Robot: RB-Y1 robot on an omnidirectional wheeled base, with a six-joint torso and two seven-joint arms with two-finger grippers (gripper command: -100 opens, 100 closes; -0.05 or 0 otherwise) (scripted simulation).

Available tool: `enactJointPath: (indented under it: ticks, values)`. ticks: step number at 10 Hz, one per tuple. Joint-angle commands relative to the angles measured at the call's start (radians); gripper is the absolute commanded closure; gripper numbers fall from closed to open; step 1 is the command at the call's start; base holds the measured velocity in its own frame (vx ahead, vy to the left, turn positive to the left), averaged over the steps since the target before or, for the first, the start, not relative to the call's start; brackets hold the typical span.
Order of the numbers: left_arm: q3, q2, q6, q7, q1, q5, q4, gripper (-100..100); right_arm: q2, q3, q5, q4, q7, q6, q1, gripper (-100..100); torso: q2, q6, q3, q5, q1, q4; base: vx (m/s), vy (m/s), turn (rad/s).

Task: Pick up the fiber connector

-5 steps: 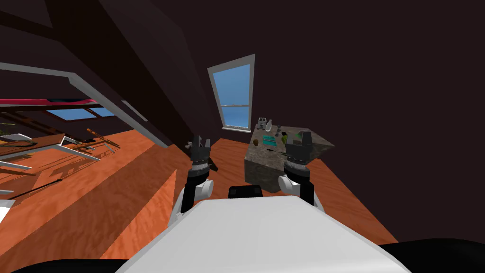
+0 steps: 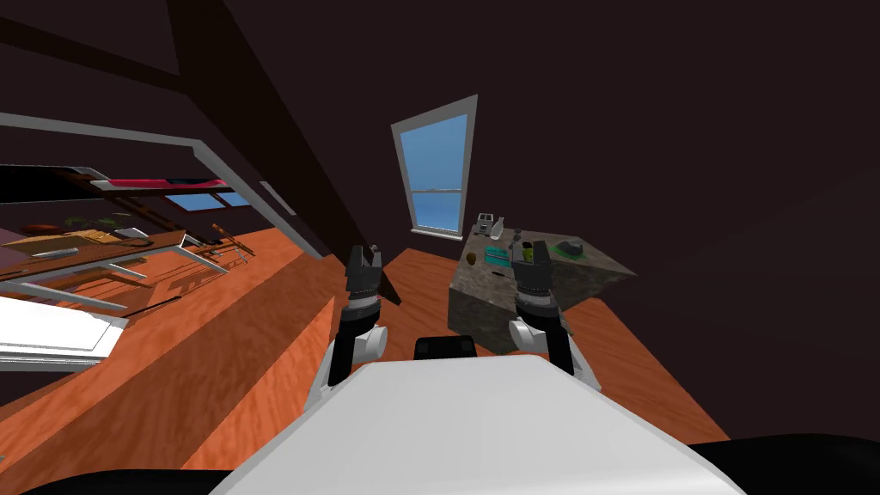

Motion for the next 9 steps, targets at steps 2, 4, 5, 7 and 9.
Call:
enactJointPath:
  ticks: [2,4,5,7,9]
  values:
    - [0.0,0.0,0.0,0.0,0.0,0.0,0.0,0,-0.07,0.008,0.009,0.019,-0.006,0.0,-0.008,-100,0.0,0.001,0.0,0.0,0.0,0.0,-0.017,0.008,0.082]
    - [0.0,0.0,0.0,0.0,0.0,0.0,0.0,0,-0.112,0.011,0.015,0.034,-0.011,0.0,-0.016,-100,-0.001,0.0,0.0,0.0,0.001,0.0,-0.02,0.018,0.197]
    - [0.0,0.0,0.0,0.0,0.0,0.0,0.0,0,-0.15,0.014,0.021,0.051,-0.016,0.0,-0.024,-100,-0.001,0.001,0.0,0.0,0.001,0.0,-0.017,0.021,0.199]
    - [0.0,0.0,0.0,0.0,0.0,0.0,0.0,0,-0.199,0.017,0.028,0.07,-0.022,-0.001,-0.032,-100,-0.001,0.0,0.0,0.0,0.001,0.0,-0.018,0.019,0.213]
    - [0.0,0.0,0.0,0.0,0.0,0.0,0.0,0,-0.245,0.02,0.036,0.091,-0.027,-0.002,-0.04,-100,-0.001,0.0,-0.001,0.0,0.0,0.0,-0.015,0.014,0.142]
